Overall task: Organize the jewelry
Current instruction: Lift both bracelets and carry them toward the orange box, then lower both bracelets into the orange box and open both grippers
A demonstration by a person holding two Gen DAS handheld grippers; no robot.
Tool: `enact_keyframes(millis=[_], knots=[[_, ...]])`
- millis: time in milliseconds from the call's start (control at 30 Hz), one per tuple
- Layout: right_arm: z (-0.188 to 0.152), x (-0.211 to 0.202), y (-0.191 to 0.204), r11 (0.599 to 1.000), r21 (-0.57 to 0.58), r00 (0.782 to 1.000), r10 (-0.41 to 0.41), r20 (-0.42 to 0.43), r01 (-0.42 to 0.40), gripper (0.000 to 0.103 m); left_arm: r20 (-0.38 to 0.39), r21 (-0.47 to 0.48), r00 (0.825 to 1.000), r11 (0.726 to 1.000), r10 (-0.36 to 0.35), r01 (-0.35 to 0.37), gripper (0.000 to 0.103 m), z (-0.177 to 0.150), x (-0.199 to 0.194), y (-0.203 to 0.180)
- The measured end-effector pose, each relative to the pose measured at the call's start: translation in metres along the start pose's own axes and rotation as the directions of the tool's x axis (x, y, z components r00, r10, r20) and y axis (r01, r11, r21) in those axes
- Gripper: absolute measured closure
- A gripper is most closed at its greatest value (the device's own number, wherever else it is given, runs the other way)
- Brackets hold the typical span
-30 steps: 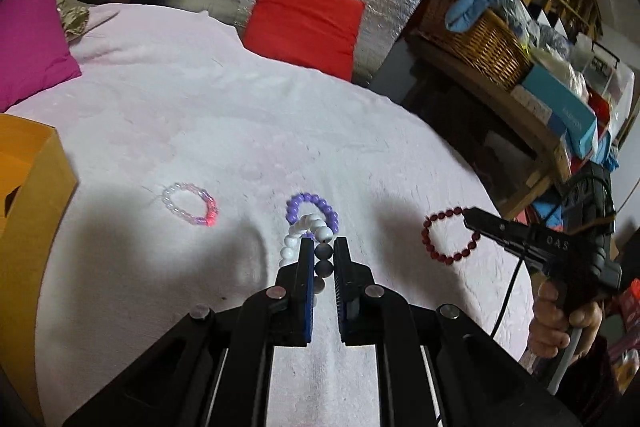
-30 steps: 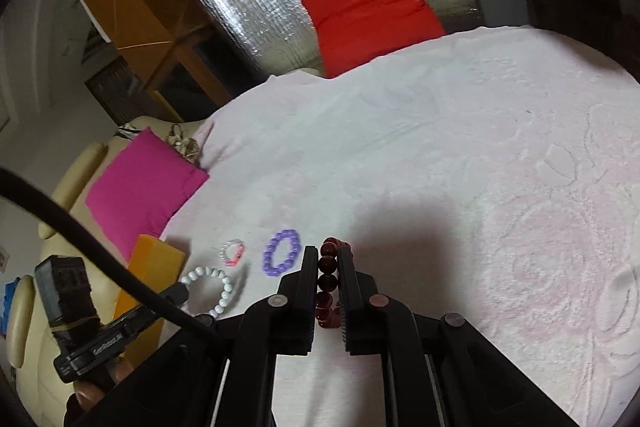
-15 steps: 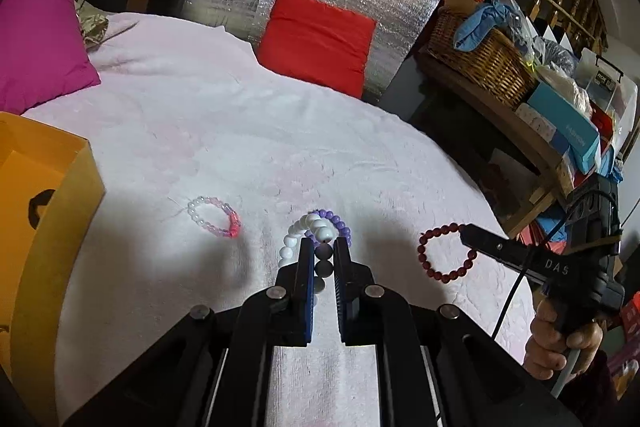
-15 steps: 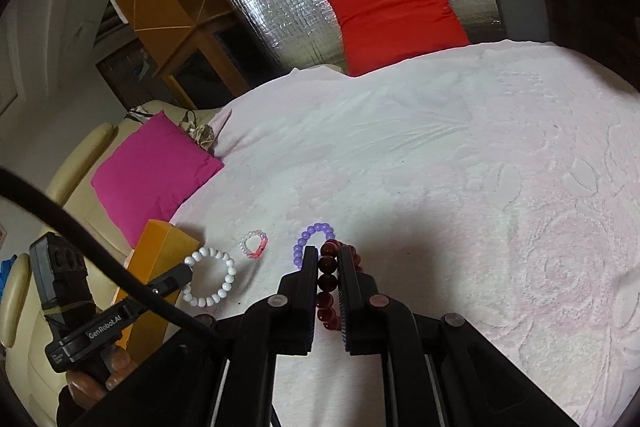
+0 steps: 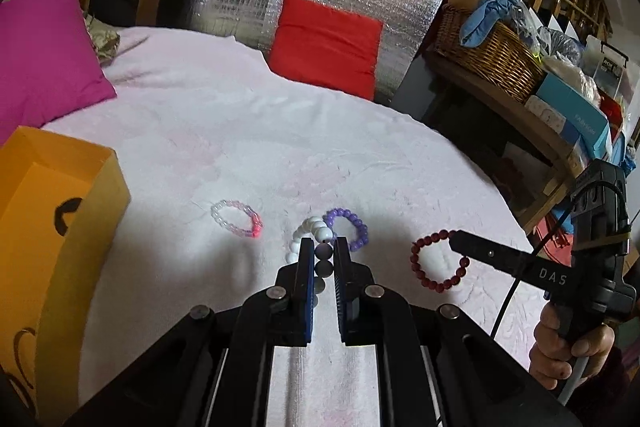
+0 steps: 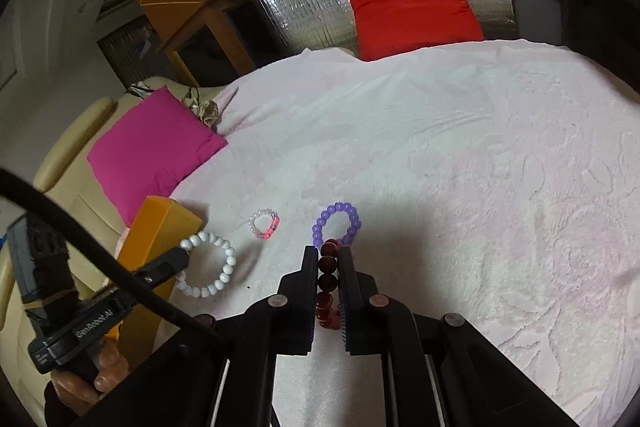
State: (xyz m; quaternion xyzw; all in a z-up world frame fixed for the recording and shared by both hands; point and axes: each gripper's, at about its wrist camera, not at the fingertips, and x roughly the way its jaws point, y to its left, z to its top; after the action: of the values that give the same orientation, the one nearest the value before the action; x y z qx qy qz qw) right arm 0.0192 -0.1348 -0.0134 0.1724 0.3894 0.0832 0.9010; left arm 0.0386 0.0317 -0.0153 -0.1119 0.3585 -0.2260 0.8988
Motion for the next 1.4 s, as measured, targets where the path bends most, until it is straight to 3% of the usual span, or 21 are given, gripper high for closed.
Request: enact_keyframes(millis=[400, 833, 1200, 1400], knots=[[-0.001, 0.005, 0.026, 0.999, -0.039, 0.999, 0.029, 0.013, -0.029, 0.093, 0.047, 0.038, 0.993, 0.993, 0.112, -0.114, 0.093, 0.003, -0.017, 0.004], [-0.009, 0.023, 0.069, 0.993, -0.1, 0.998, 0.054, -0.012, -0.055, 0.093, 0.072, 0.007, 0.983, 0.985, 0.17, -0.171, 0.093, 0.004, -0.036, 0.03], [-0.017, 0.037, 0.102, 0.986, -0.158, 0.998, 0.053, -0.035, -0.058, 0.093, 0.11, -0.07, 0.975, 0.98, 0.194, -0.187, 0.093, 0.008, -0.06, 0.063], [-0.018, 0.05, 0.125, 0.977, -0.208, 0.998, 0.032, -0.062, -0.044, 0.093, 0.176, -0.149, 0.957, 0.967, 0.231, -0.206, 0.093, 0.013, -0.084, 0.088]])
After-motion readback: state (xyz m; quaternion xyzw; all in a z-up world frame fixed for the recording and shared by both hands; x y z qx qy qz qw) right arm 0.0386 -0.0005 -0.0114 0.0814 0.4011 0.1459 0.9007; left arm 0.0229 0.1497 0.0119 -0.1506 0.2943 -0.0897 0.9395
